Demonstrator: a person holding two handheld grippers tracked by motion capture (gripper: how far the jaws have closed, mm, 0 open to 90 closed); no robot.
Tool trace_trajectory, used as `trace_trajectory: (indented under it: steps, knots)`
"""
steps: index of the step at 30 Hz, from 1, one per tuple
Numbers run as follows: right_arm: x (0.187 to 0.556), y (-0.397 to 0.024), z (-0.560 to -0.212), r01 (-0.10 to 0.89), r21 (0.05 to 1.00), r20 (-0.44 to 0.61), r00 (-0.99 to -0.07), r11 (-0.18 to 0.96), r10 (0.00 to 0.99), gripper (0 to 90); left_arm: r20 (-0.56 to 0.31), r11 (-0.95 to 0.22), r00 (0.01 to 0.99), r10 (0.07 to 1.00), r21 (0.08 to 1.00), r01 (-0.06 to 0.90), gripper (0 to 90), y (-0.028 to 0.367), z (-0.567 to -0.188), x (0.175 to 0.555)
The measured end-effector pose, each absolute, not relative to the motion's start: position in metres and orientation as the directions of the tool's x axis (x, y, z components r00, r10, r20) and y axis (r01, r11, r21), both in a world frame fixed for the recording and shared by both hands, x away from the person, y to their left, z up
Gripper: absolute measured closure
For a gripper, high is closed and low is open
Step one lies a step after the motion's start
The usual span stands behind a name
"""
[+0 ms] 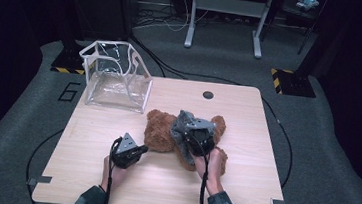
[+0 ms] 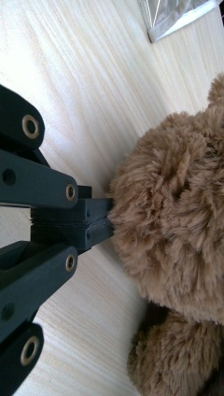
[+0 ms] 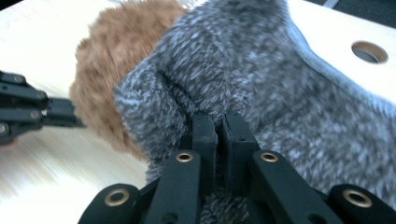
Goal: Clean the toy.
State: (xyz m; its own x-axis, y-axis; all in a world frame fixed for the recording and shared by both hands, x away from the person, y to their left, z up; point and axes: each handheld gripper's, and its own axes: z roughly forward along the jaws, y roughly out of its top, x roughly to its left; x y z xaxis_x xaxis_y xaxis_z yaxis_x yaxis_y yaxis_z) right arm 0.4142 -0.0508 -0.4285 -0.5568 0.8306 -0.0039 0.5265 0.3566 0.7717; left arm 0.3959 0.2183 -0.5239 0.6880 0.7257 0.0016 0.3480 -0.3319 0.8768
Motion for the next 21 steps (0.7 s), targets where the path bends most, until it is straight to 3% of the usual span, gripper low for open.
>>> trace_trajectory:
  steps: [17,21]
  knots:
    - [0.39,-0.12,-0.468,0.648,0.713,0.059,-0.436,0.268,0.898,85.5,0.004,-0.328,0.684,0.73,0.879,0.345,89.7,0.217,-0.525,0.396]
    - [0.388,-0.121,-0.461,0.625,0.729,0.059,-0.464,0.28,0.884,85.4,0.002,-0.332,0.686,0.727,0.876,0.349,89.6,0.218,-0.524,0.396]
